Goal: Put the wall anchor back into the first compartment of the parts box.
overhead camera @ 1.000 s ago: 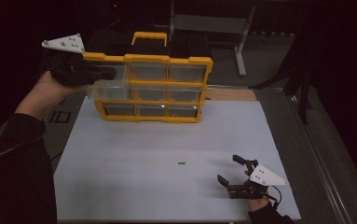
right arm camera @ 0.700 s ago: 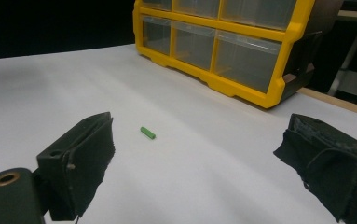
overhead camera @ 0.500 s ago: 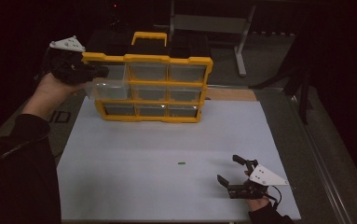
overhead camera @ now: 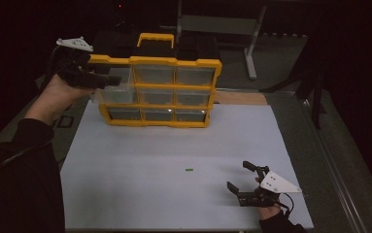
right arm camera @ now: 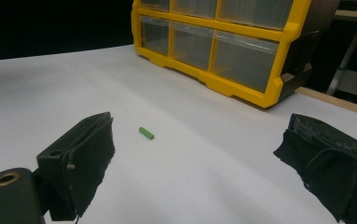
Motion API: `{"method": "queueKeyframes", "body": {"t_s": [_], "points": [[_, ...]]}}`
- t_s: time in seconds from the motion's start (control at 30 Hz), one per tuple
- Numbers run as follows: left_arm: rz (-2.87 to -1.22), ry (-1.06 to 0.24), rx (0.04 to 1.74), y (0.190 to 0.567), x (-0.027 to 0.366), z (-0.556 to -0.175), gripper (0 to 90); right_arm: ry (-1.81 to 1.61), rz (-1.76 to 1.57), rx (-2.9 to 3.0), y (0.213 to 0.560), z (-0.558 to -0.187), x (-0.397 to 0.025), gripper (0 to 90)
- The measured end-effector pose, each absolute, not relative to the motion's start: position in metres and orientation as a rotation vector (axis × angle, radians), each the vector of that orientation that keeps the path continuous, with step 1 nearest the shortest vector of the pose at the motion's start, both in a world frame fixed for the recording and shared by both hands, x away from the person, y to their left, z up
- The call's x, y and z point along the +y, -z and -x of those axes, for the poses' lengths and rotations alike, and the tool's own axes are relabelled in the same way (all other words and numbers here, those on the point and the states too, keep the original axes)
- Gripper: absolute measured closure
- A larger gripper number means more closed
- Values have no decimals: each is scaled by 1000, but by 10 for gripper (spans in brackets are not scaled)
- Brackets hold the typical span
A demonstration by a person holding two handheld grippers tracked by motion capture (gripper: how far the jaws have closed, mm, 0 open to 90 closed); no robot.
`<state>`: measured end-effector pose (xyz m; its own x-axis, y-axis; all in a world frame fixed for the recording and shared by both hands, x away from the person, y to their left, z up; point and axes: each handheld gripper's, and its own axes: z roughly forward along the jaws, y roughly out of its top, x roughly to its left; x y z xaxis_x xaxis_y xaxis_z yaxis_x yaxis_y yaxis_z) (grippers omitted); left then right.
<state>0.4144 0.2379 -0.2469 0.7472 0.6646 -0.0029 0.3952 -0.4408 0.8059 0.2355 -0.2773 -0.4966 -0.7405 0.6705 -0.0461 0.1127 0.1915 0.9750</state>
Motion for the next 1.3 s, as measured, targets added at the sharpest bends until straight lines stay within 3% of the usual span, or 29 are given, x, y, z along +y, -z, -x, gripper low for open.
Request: {"method": "queueKeyframes", "body": {"t_s": [0.1,0.23,0.4,0.7,1.3], "points": [[-2084,-388,742,242,230,-408,160,-1575,-728,2004,497,-236,-277,84],[-2049,-362,703,236,223,-401,72,-1573,-728,2004,497,-236,-277,84],[-2041,-345,659,236,213,-395,11,-1574,-729,2004,497,-236,-277,84],[-2057,-288,550,248,189,-380,9,-1577,-732,2004,496,-236,-277,84],[-2157,-107,369,319,119,-361,11,-1573,-726,2006,497,-235,-278,84]]}}
